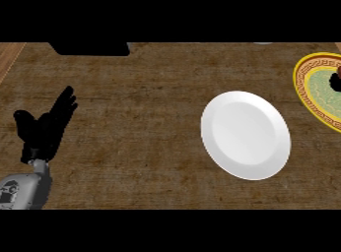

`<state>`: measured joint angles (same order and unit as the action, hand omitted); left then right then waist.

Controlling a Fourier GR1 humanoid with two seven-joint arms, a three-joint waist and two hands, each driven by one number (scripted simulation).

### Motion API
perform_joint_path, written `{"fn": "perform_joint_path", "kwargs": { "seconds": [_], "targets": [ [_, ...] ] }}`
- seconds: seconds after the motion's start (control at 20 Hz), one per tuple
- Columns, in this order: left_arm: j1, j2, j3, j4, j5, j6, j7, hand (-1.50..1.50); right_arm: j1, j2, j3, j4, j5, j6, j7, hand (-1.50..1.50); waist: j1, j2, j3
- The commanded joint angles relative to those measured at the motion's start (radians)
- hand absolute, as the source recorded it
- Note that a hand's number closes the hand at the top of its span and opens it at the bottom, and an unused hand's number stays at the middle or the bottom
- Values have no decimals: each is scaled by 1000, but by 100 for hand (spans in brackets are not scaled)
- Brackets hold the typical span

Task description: Pick the sweet potato from the plate and place it in the plate

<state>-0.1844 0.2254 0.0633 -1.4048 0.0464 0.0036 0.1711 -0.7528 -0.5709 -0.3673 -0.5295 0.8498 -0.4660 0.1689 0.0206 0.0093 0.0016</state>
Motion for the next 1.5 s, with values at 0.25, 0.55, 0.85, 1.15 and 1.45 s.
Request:
{"fn": "perform_joint_path", "kwargs": {
  "seconds": [0.25,0.55,0.85,1.15,1.45],
  "targets": [
    [2,-37,-17,46,-27,13,-46,0,6,-82,-105,207,-145,187,-266,-150,7,4,1],
    [21,-19,-10,-11,-28,14,-9,0,-24,-55,-163,127,-214,41,-458,-150,7,-1,1],
    [8,-50,-29,-50,-45,54,50,0,-62,-59,-268,48,-399,214,-623,-150,-11,-9,0],
    [23,-14,9,-22,-14,7,27,0,-73,-57,-366,73,-556,377,-458,-150,-19,-11,-1],
    [85,-30,5,-83,-13,2,9,0,-1,-145,-373,61,-639,550,-446,-150,-12,-9,-1]
  ]
}}
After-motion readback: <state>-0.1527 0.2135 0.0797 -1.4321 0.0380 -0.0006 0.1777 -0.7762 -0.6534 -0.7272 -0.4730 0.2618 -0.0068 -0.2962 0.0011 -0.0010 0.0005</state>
